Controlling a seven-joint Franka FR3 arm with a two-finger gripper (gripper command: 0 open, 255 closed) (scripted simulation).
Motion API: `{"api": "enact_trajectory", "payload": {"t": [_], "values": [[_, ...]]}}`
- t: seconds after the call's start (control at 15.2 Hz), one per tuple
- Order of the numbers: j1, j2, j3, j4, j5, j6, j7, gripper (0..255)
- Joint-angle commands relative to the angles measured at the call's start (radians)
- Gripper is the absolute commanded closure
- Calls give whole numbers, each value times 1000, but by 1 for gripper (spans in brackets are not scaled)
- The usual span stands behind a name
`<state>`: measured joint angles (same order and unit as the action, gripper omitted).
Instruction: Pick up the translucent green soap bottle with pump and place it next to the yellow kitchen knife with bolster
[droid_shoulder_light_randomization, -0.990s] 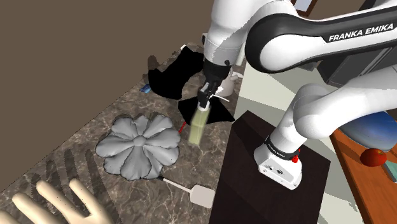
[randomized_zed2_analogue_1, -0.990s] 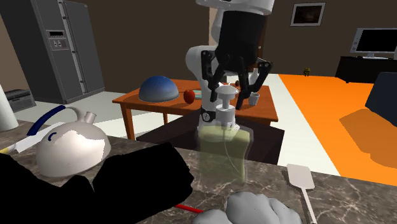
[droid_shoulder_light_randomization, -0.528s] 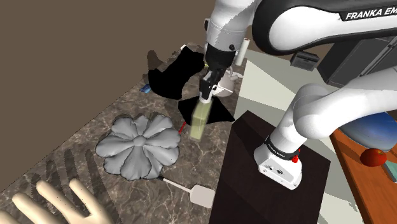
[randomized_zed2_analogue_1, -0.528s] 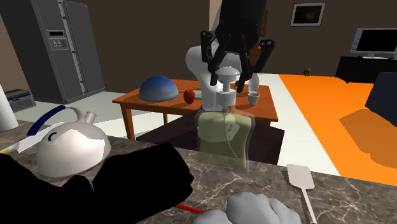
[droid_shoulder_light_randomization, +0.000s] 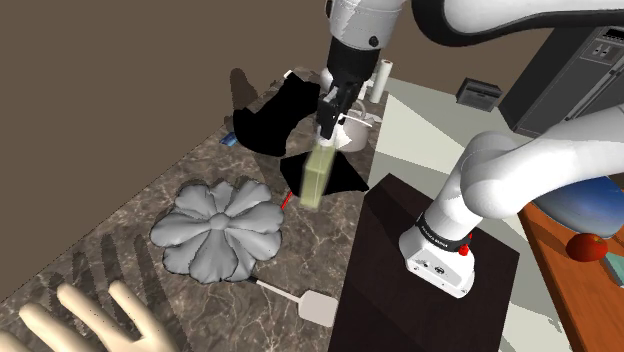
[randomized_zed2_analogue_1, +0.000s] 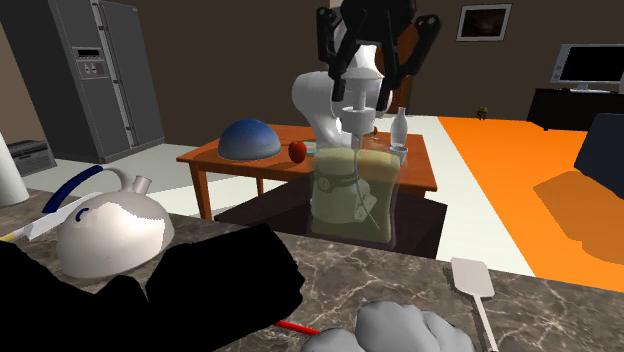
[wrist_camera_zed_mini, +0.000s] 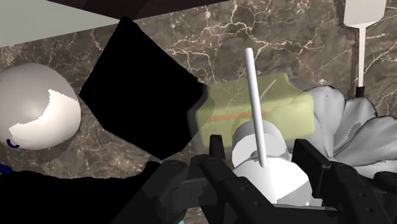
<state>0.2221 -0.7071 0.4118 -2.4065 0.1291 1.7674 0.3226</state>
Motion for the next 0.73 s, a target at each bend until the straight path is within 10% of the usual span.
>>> {"api": "enact_trajectory", "payload": {"t": [0.0,0.66], "values": [[-2,-2,-7,22,-4,-25,-4,255],[-15,17,-26,168,-23,-151,-11,255]]}}
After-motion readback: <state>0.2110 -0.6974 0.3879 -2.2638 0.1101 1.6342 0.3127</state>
